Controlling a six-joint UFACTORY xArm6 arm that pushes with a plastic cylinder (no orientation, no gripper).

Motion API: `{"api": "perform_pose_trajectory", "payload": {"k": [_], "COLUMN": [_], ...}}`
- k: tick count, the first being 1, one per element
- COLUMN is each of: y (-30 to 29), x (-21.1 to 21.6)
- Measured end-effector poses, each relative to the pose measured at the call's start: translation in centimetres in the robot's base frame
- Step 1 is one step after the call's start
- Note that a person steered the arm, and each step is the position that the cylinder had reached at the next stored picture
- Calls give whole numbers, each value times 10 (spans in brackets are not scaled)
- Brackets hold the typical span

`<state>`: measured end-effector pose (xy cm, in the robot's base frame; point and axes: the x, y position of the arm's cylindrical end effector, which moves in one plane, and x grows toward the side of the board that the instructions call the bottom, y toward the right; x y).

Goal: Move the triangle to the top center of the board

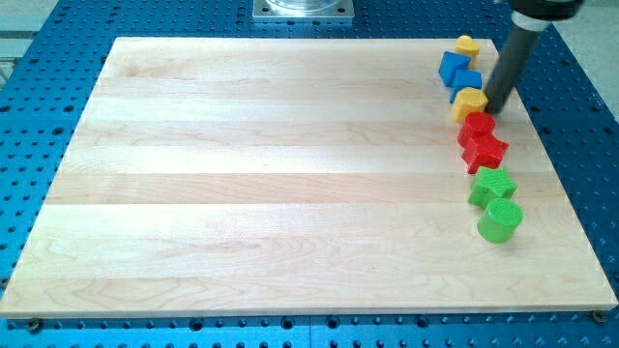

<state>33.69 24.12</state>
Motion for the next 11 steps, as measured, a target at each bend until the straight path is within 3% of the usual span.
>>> {"api": "perform_pose_trajectory", "payload": {"k": [1,3,6,9,11], "y": [-4,42,37,-34,-81], "x": [-10,-34,-38,-64,-114]}}
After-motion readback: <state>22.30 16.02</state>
